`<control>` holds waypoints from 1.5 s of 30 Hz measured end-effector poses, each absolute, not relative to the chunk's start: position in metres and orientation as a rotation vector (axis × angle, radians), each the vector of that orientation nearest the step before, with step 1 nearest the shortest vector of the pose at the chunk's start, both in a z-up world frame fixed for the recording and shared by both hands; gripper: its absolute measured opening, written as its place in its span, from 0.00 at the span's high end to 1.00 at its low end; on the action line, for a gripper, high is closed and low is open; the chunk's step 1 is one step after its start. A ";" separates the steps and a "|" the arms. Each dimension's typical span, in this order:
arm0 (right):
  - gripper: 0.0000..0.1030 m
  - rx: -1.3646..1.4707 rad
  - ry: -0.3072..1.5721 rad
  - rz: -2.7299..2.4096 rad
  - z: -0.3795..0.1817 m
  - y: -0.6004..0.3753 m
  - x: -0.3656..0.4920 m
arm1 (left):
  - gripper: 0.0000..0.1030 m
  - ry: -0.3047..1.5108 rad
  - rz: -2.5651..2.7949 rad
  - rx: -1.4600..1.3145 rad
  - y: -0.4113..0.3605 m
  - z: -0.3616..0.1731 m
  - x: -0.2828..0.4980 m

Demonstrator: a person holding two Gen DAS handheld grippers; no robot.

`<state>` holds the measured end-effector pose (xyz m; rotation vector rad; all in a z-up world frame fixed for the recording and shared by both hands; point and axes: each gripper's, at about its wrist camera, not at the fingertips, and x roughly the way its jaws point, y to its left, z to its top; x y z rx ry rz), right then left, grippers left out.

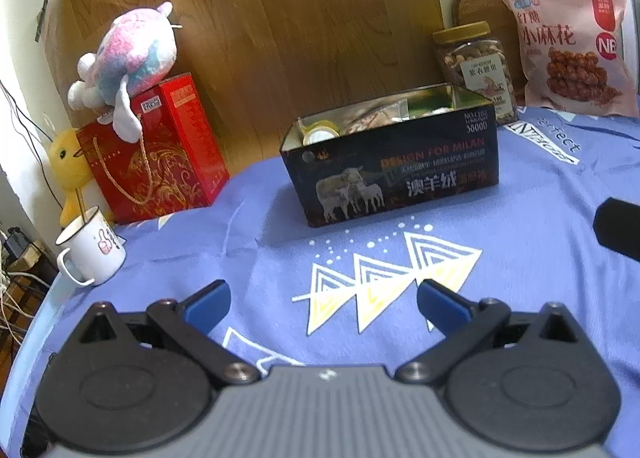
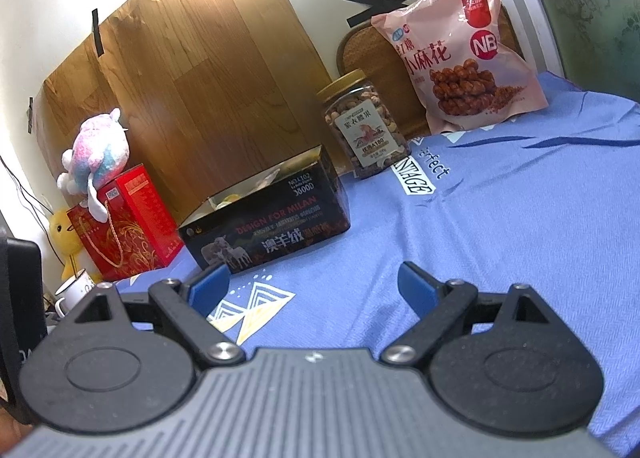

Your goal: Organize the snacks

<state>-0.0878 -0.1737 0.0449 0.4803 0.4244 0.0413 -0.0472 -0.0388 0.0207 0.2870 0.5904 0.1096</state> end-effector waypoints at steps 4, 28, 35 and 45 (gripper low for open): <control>0.10 0.485 0.416 0.043 0.046 -0.175 -0.089 | 0.00 0.575 0.120 0.292 -0.039 0.023 -0.049; 0.10 0.491 0.416 0.043 0.046 -0.174 -0.090 | 0.00 0.574 0.115 0.288 -0.037 0.025 -0.051; 0.10 0.489 0.415 0.044 0.046 -0.174 -0.090 | 0.00 0.589 0.098 0.274 -0.036 0.024 -0.050; 0.10 0.489 0.415 0.044 0.046 -0.175 -0.090 | 0.00 0.603 0.084 0.259 -0.035 0.024 -0.050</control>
